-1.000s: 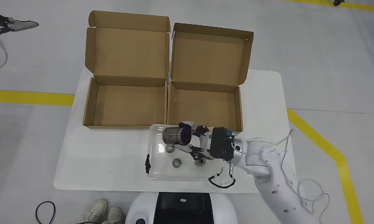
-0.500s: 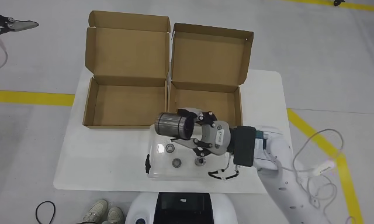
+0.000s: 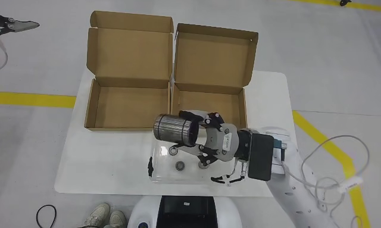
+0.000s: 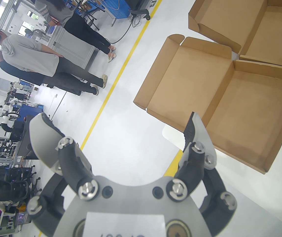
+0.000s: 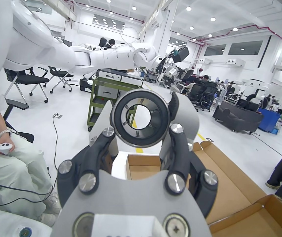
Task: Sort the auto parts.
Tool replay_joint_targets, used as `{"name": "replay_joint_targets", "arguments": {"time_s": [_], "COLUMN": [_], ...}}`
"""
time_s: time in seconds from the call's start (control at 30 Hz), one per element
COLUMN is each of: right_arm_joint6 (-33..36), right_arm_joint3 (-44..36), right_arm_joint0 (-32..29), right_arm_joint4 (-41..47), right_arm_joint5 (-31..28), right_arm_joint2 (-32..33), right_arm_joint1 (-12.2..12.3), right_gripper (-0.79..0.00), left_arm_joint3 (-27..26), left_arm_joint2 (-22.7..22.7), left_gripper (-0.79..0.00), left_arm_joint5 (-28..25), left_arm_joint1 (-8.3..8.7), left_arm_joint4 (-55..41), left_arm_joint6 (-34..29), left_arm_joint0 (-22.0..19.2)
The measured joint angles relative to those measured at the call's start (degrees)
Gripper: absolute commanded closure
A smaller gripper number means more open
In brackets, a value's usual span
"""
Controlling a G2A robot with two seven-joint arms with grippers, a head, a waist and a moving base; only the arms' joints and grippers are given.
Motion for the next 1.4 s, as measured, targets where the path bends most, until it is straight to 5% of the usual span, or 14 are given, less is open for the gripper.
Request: {"name": "replay_joint_targets", "arguments": {"time_s": [0.77, 1.4], "right_arm_joint6": [1.7, 19.4], "right_arm_joint3": [5.8, 19.7], "right_arm_joint0": [-3.4, 3.9], "right_arm_joint4": [-4.2, 2.1], "right_arm_joint5": [4.8, 16.9], "right_arm_joint2": [0.5, -4.1], "right_arm_joint1": [0.7, -0.9], "right_gripper": [0.000, 0.000], "left_arm_joint3": [0.0, 0.0], "left_arm_joint2": [0.0, 0.0], "left_gripper": [-0.785, -0.785], "left_arm_joint5": [0.0, 0.0], "left_arm_joint1": [0.00, 0.00], "left_arm_joint4": [0.0, 0.0], "left_arm_joint6": [0.0, 0.0], "left_arm_joint0": [0.0, 0.0]}}
